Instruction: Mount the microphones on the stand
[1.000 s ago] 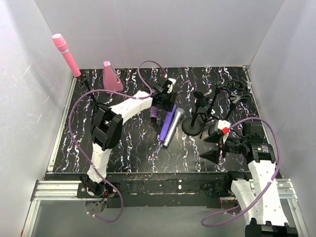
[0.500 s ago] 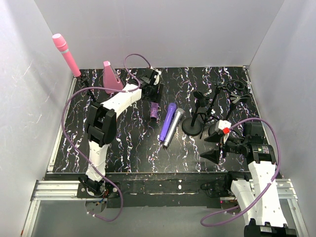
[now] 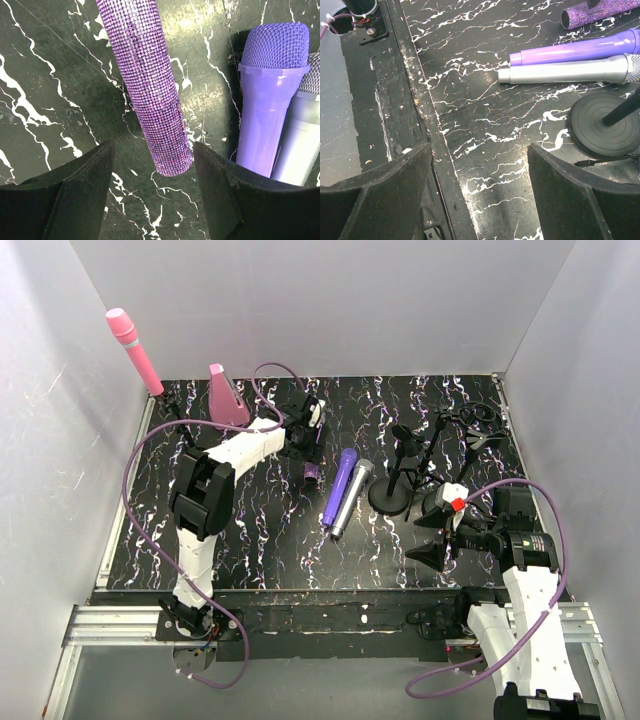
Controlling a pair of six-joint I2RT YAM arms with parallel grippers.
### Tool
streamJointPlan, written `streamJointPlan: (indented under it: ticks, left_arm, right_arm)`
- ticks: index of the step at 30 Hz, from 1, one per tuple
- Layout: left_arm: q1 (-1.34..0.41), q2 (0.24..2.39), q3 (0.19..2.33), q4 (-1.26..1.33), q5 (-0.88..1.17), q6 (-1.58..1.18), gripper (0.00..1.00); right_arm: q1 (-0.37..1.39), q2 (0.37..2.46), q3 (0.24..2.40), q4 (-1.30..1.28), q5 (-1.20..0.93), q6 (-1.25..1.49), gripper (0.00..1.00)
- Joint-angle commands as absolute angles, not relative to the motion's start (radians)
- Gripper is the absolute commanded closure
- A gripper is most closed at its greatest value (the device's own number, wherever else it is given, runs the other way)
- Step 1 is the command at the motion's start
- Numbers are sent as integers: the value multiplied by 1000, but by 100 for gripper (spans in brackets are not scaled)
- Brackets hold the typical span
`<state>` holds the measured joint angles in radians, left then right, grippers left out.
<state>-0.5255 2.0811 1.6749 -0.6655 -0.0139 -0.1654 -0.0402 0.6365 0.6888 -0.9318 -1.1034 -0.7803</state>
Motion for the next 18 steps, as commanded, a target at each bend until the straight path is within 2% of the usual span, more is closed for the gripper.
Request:
streamJointPlan:
  ticks: [1,18]
  left_arm:
    - [-525,1976,1652,-634,0,-153,36]
    - [-523,1953,1611,-609,44,-152,34]
  right_arm:
    - [-51,635,678,-907,-1134,-772,16]
    - [-55,635,676,-907,-1135,-773,15]
